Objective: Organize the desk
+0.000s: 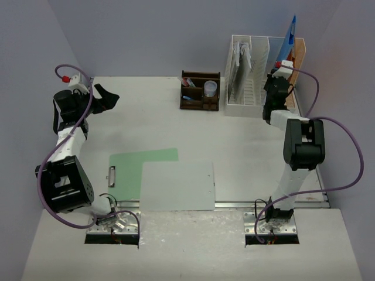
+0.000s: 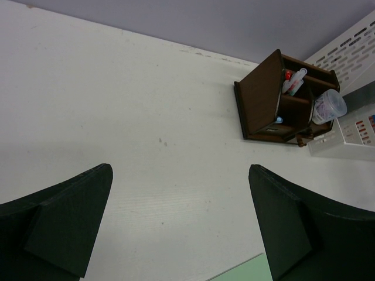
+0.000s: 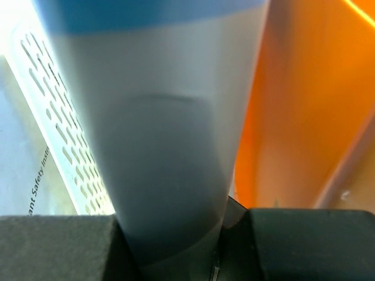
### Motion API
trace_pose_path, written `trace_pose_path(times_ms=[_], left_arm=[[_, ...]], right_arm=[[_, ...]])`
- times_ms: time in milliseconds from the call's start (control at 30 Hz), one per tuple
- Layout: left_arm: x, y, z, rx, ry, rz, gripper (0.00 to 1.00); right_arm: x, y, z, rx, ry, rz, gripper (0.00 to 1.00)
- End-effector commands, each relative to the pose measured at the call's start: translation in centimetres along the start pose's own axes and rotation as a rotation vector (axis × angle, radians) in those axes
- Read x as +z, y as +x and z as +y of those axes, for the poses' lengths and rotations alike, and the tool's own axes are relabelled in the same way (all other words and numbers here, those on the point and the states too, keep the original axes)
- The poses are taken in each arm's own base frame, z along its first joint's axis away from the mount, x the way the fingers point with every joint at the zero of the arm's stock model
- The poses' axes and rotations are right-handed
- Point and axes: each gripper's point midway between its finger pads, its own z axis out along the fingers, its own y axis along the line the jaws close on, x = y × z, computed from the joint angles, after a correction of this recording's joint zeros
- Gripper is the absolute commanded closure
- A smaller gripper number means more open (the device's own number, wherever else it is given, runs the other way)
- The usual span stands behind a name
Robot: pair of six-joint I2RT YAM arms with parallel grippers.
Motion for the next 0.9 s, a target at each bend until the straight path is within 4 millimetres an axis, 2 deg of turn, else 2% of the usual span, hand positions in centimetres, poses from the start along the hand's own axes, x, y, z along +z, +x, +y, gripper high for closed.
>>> trace_pose_path(times_ms=[0, 400, 633, 867], left_arm=[[0.1, -1.2, -0.4, 0.018, 0.016, -0.032, 0.00], [0.5, -0.9, 0.0, 0.015, 0.012, -0.019, 0.00], [0.6, -0.8, 0.1, 0.021, 0.012, -0.013, 0.00], [0.8, -0.6, 0.2, 0.010, 0.012, -0.008, 0.00]], right_arm=[[0.5, -4.8, 0.3, 0.027, -0.005, -0.200, 1.00], [1.2, -2.5, 1.2, -0.001, -0.048, -0.191, 1.00], [0.1, -1.1, 1.0, -0.053, -0.084, -0.164, 1.00], [-0.9, 0.1, -0.5, -0.063, -0.079, -0.132, 1.00]])
